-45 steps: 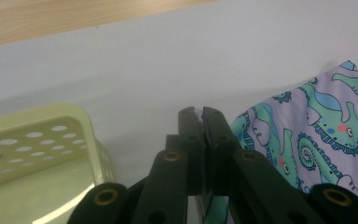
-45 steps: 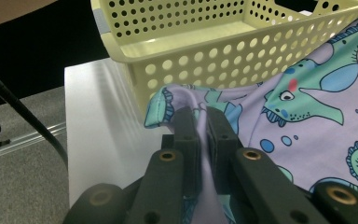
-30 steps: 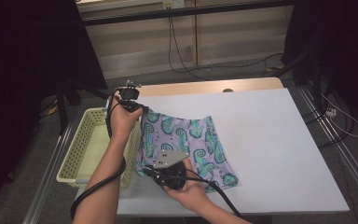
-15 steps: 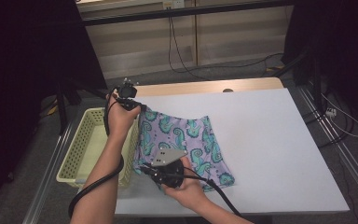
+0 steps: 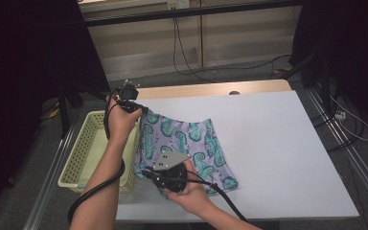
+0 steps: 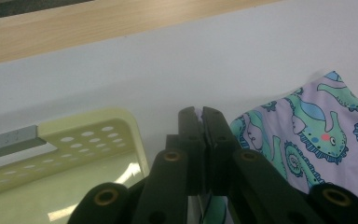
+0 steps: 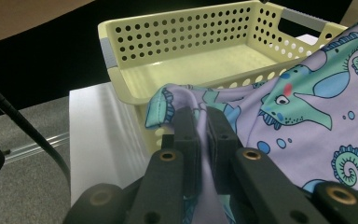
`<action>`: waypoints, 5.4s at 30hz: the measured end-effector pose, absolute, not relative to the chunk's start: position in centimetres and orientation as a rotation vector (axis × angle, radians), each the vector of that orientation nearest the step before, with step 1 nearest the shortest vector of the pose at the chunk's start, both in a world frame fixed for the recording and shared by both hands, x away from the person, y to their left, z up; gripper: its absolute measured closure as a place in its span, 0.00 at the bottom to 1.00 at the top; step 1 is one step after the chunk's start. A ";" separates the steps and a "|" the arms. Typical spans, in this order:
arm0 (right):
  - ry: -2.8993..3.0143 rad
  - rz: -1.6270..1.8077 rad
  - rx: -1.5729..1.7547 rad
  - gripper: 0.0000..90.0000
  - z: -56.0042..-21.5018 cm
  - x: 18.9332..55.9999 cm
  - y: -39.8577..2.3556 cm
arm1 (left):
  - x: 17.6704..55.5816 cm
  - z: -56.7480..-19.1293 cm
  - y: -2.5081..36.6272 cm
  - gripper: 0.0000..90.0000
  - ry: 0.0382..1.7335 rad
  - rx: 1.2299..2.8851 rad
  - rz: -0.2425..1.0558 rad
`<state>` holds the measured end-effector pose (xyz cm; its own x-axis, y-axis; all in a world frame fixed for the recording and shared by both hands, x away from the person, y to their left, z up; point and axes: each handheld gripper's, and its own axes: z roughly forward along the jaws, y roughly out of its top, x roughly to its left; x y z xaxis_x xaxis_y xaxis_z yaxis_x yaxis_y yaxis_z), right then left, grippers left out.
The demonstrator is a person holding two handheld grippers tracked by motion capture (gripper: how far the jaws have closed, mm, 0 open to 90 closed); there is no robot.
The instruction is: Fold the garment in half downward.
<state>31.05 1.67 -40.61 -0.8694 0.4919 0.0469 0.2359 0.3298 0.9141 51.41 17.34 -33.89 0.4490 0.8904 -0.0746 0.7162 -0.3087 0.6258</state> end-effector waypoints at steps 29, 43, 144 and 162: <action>2.340 1.585 0.620 0.95 -39.9 30.7 2.4 | 51.3 -32.8 18.8 0.97 1.363 2.104 0.424; 2.330 1.586 0.622 0.95 -39.7 30.8 2.2 | 51.3 -32.8 18.7 0.97 1.361 2.100 0.426; 2.274 1.312 0.916 0.49 -41.9 30.0 -10.2 | 51.9 -38.4 9.6 0.41 1.077 2.094 0.218; 2.350 1.242 0.956 0.96 -43.0 34.6 -6.9 | 48.3 -38.2 12.6 0.26 1.071 2.057 0.269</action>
<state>34.58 -6.88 -43.02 -0.7270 0.6860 0.0311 0.4120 0.3995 0.8189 48.26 12.62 -38.17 0.6215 0.7671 -0.1593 0.6007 -0.3360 0.7255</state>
